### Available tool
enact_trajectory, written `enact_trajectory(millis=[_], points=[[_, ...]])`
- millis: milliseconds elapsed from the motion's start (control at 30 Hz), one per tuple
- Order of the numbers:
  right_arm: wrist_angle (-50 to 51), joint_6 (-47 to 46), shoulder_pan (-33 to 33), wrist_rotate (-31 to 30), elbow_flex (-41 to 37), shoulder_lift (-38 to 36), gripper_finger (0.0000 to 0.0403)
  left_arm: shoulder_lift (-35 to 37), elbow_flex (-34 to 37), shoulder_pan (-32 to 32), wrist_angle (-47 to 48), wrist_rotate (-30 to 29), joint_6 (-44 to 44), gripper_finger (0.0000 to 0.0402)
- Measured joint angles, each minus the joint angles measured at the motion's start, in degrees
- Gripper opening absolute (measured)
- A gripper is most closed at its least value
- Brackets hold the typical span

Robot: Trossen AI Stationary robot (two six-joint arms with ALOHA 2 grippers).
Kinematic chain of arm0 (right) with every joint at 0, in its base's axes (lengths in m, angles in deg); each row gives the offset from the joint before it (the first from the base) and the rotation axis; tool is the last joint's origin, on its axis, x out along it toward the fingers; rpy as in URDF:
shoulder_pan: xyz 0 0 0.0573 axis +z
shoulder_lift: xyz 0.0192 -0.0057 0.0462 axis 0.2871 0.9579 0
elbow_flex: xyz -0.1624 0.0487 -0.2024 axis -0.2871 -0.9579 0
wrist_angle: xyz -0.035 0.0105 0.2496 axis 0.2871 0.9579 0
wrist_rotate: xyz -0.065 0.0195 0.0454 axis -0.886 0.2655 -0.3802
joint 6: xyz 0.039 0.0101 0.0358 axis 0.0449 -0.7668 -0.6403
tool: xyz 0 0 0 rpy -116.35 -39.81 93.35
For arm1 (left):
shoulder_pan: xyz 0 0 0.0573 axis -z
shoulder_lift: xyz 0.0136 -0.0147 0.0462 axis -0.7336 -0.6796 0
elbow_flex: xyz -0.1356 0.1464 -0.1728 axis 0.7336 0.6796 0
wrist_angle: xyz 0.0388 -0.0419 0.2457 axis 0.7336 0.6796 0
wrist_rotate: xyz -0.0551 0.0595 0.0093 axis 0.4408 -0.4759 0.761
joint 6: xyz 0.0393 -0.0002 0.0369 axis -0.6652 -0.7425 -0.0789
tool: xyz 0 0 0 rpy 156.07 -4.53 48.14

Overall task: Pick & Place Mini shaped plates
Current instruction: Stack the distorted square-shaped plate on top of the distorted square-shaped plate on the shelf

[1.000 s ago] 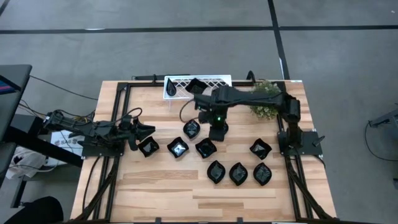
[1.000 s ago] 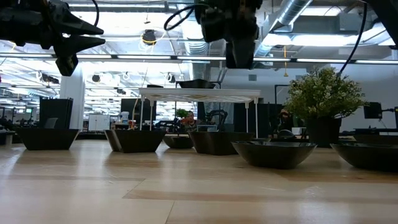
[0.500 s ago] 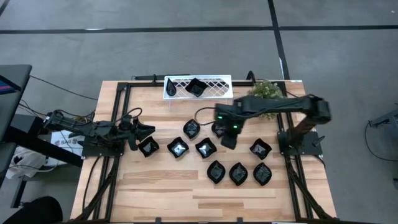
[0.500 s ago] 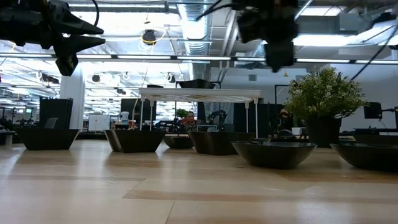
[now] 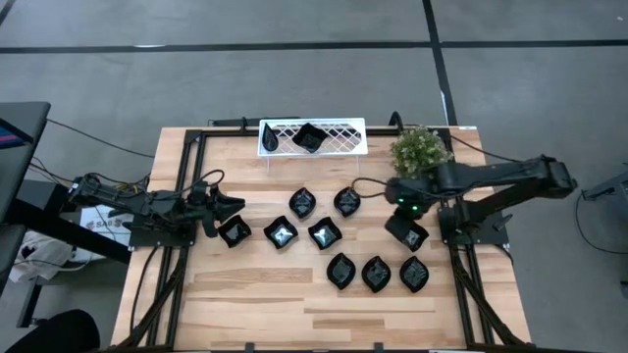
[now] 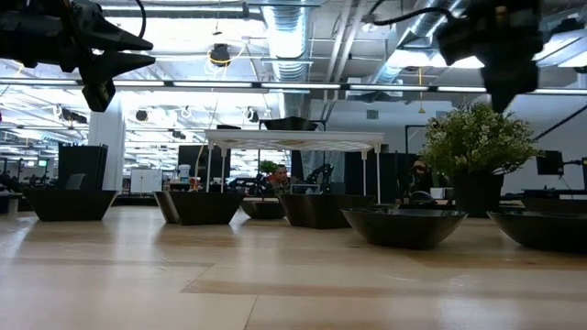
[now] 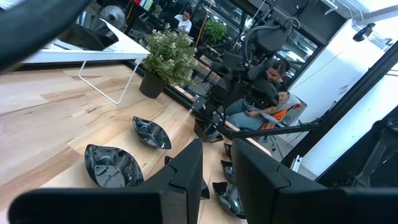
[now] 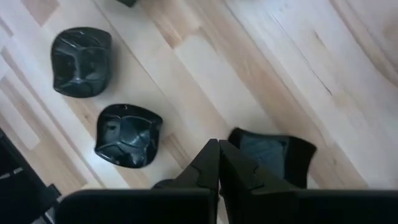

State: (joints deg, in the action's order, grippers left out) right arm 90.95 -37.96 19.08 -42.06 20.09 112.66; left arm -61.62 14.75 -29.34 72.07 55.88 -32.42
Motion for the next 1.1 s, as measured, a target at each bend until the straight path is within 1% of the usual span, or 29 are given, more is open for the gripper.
enact_trajectory(millis=[300,433,533,733,800,933,1100], points=[[3.71,-3.95,3.99,-3.43,-6.16,-9.61,0.0001,0.01,0.0,0.0,-0.01,0.18,0.0,0.0088],[5.11,-6.29,6.16,-4.06,-8.98,-13.28,0.0001,0.02,0.0,0.0,-0.03,2.44,-1.23,0.0088],[6.65,-10.32,8.04,-4.01,-11.11,-15.97,0.0001,0.0,0.0,0.02,-0.19,3.82,-2.71,0.0088],[7.52,-21.23,12.41,-4.01,-13.29,-20.61,0.0001,0.02,0.0,0.02,-0.48,3.82,-2.79,0.0088],[7.64,-24.99,13.82,-4.18,-14.0,-21.4,0.0001,0.02,0.0,0.02,-0.48,3.82,-2.78,0.0088],[6.86,-28.27,16.08,-4.69,-14.01,-21.42,0.0001,0.02,0.0,0.0,-0.65,3.82,-2.8,0.0088],[6.84,-34.16,16.19,-8.65,-14.01,-20.65,0.0002,0.0,0.0,0.0,-0.82,3.84,-2.8,0.0088]])
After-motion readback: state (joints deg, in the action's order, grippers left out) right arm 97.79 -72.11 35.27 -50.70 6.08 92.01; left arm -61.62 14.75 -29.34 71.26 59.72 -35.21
